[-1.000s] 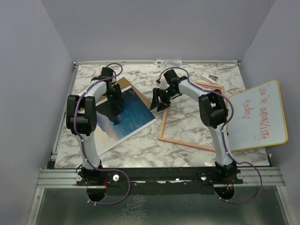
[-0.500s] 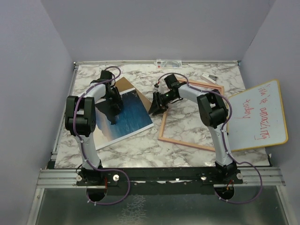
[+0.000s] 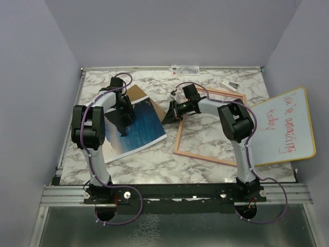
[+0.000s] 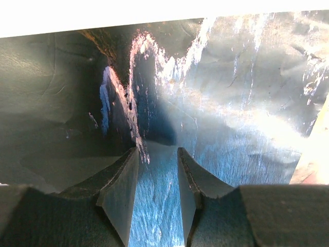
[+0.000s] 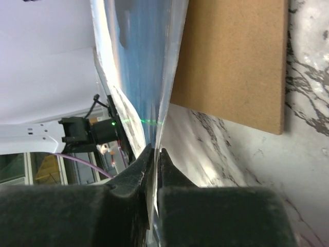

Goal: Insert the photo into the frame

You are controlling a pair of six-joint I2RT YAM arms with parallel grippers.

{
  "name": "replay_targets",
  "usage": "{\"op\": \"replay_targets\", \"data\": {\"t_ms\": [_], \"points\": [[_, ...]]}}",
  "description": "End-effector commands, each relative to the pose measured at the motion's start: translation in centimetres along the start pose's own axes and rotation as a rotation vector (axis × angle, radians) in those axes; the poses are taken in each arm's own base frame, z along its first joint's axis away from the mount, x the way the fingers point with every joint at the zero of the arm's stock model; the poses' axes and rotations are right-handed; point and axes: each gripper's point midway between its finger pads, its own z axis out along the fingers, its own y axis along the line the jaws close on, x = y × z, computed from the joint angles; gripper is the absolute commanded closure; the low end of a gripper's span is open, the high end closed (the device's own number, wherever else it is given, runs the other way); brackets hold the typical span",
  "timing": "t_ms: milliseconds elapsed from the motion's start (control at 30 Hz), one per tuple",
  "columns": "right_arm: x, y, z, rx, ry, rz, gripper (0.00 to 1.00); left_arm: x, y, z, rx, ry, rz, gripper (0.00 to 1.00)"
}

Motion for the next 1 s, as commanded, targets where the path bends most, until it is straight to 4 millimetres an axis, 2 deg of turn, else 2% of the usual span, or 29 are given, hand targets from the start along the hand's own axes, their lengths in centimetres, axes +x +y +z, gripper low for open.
{"op": "replay_targets", "data": {"t_ms": [0,67,167,367,600,800,967], "points": [[-1.8,4.6,-0.8,-0.116,-0.080,-0.103,0.99,1.4,2.6,1.7,-0.107,0.042,-0.001,0.61],[-2.1,5.2,-1.2,-0.127,-0.094,-0.117,0.99,0.5,2.1,1.0,-0.094,0.020,0.001,0.60],[-2.5,6.7,-2.0,-0.162,-0.125,-0.139,0.99,-1.4,1.0,-0.7,-0.075,-0.032,0.014,0.52],[-4.1,9.9,-4.7,-0.243,-0.185,-0.140,0.99,-5.8,-0.7,-5.0,-0.074,-0.166,0.043,0.26],[-3.7,11.8,-6.5,-0.293,-0.202,-0.141,0.99,-9.6,-1.2,-8.3,-0.090,-0.297,0.050,0.10],[-4.0,13.4,-9.1,-0.269,-0.264,-0.143,0.99,-11.2,0.7,-8.6,-0.148,-0.331,0.037,0.05],[-4.5,12.9,-11.2,-0.165,-0.321,-0.115,0.99,-12.3,0.9,-7.6,-0.130,-0.324,0.039,0.02]]}}
